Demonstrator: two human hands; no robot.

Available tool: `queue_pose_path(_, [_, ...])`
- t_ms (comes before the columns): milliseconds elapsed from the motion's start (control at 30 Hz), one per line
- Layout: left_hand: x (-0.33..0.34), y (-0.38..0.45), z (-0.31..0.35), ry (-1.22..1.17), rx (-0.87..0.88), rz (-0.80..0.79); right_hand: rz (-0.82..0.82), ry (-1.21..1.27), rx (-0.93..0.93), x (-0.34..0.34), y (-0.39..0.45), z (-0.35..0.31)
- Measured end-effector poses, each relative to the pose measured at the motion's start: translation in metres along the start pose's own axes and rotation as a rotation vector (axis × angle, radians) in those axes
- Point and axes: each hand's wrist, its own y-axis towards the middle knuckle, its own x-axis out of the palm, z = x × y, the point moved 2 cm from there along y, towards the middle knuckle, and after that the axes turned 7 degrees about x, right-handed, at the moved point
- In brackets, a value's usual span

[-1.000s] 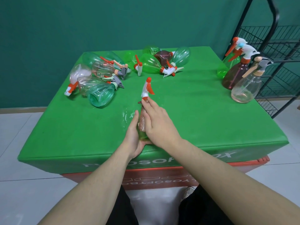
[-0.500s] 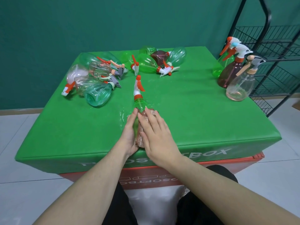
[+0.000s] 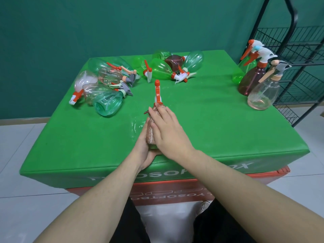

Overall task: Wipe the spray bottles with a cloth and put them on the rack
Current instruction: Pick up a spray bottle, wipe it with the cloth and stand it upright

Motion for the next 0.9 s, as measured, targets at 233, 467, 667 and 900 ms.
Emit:
queue_pose_path(233, [-0.003,0.001,0.001,-0.043,-0.011,0.012,-0.036,0.228,0.135,-0.008,0.015,-0.004])
queue_pose_path(467, [0.001,-0.003,0.001,-0.072,0.010,0.011,0.016,0.126,0.039,0.000,-0.005,-0.002])
queue_pose_path(667, [0.000,-0.002,0.000,-0.039,0.032,0.013,0.031,-0.025,-0.036,0.010,-0.032,0.008])
queue_pose_path(900, [-0.001,-0.004,0.000,-0.016,-0.009,0.015,0.080,-0.126,-0.149,0.021,-0.051,0.012])
